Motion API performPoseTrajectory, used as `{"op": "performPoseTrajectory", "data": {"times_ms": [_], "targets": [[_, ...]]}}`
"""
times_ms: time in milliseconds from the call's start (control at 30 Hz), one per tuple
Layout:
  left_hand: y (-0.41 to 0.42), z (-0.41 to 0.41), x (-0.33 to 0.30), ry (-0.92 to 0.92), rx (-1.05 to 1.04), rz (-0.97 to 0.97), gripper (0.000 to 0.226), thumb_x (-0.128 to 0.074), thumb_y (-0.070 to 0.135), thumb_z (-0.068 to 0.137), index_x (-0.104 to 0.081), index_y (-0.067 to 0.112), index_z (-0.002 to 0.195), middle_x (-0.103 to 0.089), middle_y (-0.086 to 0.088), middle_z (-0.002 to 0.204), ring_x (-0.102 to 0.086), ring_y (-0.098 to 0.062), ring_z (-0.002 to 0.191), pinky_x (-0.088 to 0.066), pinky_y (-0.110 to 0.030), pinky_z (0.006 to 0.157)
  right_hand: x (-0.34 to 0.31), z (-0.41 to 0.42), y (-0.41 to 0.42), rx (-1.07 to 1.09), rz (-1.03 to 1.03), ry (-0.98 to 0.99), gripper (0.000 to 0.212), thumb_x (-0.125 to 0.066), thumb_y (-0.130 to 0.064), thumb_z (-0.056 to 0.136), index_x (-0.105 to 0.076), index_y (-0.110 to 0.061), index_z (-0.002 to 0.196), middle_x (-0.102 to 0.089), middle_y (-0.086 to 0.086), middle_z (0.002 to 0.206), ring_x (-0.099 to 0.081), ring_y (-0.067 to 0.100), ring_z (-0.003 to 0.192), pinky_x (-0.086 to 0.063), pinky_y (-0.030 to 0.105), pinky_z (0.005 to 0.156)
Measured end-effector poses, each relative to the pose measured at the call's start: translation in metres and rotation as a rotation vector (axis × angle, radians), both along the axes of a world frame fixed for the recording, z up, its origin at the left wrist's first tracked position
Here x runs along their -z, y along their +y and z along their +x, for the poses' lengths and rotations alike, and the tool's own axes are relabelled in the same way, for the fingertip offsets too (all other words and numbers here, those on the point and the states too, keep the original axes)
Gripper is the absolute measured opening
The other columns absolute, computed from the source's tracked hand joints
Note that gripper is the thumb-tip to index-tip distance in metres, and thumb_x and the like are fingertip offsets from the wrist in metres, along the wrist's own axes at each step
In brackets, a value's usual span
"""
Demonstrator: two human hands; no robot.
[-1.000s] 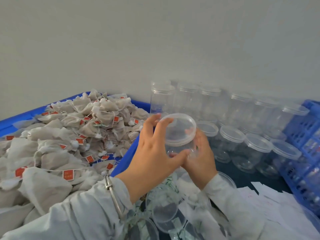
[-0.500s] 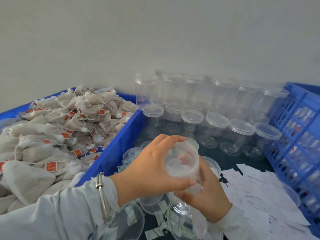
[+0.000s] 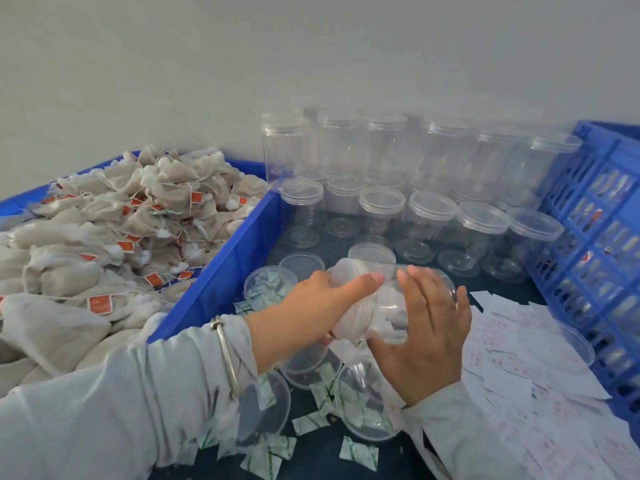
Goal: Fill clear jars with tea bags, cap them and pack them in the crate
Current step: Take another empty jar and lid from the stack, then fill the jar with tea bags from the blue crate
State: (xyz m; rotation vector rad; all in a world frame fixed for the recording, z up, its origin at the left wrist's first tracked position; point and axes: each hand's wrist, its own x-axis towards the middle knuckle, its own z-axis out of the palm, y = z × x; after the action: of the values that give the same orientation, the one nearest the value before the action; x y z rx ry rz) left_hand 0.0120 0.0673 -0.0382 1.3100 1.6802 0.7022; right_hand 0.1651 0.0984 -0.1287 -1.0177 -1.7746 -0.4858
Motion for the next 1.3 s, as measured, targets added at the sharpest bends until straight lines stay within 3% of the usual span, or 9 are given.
{"op": "performPoseTrajectory", "data": {"times_ms": [100,267,433,567,700,900,1067,1200,1300], "targets": [[0.002,-0.008,-0.004,-0.336,-0.057,-0.199,0.079,-0.046,0.08,0.07,-0.057,0.01,0.106,-0.06,-0.011,0.087,-0.059,-0.018,0.057,-0.045,-0.026,0.052,-0.002,0.005,0.002,0.059,-0.1,0.14,0.091,-0.081,-0.037,0.054,-0.041,-0.01,0.131,-0.049,0.013,0.131,-0.04,0.026,0.126,-0.021,0.052,0.11],[0.012,-0.03,-0.013,-0.627,-0.119,-0.207,0.085,-0.045,0.073,0.078,-0.048,0.001,0.124,-0.059,-0.021,0.105,-0.057,-0.02,0.061,-0.047,-0.028,0.054,-0.011,0.015,0.001,0.067,-0.328,0.45,0.102,-0.091,-0.031,0.051,-0.039,-0.008,0.136,-0.045,0.015,0.137,-0.033,0.021,0.128,-0.028,0.062,0.106],[0.023,-0.051,-0.019,-0.811,-0.252,-0.115,0.032,-0.046,0.028,0.096,-0.058,0.002,0.11,-0.069,-0.014,0.084,-0.066,-0.018,0.062,-0.056,-0.027,0.057,-0.01,0.005,-0.007,-0.024,-0.377,0.517,0.103,-0.092,-0.022,0.049,-0.041,-0.004,0.137,-0.045,0.015,0.137,-0.032,0.012,0.124,-0.032,0.051,0.107],[0.029,-0.059,-0.011,-0.731,-0.347,-0.075,0.022,-0.042,-0.004,0.094,-0.056,0.001,0.11,-0.067,-0.016,0.099,-0.067,-0.019,0.075,-0.059,-0.024,0.059,-0.009,0.002,-0.009,-0.046,-0.392,0.481,0.103,-0.093,-0.019,0.047,-0.042,0.0,0.135,-0.047,0.018,0.134,-0.035,0.012,0.123,-0.031,0.042,0.104],[0.032,-0.057,-0.005,-0.593,-0.344,-0.105,0.014,-0.046,0.002,0.095,-0.056,0.007,0.103,-0.063,-0.012,0.106,-0.063,-0.019,0.079,-0.055,-0.028,0.067,-0.008,0.002,-0.008,-0.061,-0.434,0.491,0.104,-0.093,-0.021,0.049,-0.04,-0.004,0.137,-0.046,0.016,0.135,-0.035,0.017,0.125,-0.031,0.04,0.104],[0.03,-0.059,-0.013,-0.479,-0.33,-0.003,0.023,-0.047,0.003,0.094,-0.056,0.011,0.115,-0.065,-0.008,0.106,-0.063,-0.016,0.08,-0.051,-0.026,0.064,-0.011,0.003,-0.008,-0.117,-0.477,0.513,0.104,-0.092,-0.023,0.049,-0.038,-0.012,0.138,-0.046,0.01,0.133,-0.04,0.018,0.124,-0.035,0.039,0.102],[0.027,-0.074,-0.033,-0.49,-0.325,0.127,0.018,-0.047,0.001,0.095,-0.058,0.011,0.106,-0.065,-0.005,0.094,-0.061,-0.013,0.072,-0.05,-0.022,0.062,-0.024,-0.005,-0.015,-0.242,-0.558,0.641,0.108,-0.081,-0.044,0.048,-0.033,-0.024,0.142,-0.042,-0.003,0.142,-0.038,0.014,0.131,-0.038,0.047,0.106],[0.028,-0.123,-0.048,-0.385,-0.456,0.36,0.016,-0.046,0.004,0.096,-0.06,0.012,0.098,-0.064,-0.002,0.085,-0.059,-0.012,0.07,-0.049,-0.022,0.065,-0.038,-0.019,-0.028,-0.387,-0.555,0.727,0.094,-0.085,-0.051,0.043,-0.038,-0.052,0.125,-0.044,-0.042,0.121,-0.043,-0.017,0.115,-0.043,0.019,0.091],[0.024,-0.172,-0.044,-0.102,-0.615,0.445,0.021,-0.049,0.004,0.092,-0.065,0.011,0.103,-0.066,-0.003,0.086,-0.059,-0.016,0.077,-0.049,-0.028,0.069,-0.042,-0.031,-0.035,-0.476,-0.602,0.84,0.083,-0.081,-0.047,0.044,-0.038,-0.062,0.114,-0.046,-0.037,0.123,-0.044,-0.018,0.115,-0.041,0.016,0.089]]}}
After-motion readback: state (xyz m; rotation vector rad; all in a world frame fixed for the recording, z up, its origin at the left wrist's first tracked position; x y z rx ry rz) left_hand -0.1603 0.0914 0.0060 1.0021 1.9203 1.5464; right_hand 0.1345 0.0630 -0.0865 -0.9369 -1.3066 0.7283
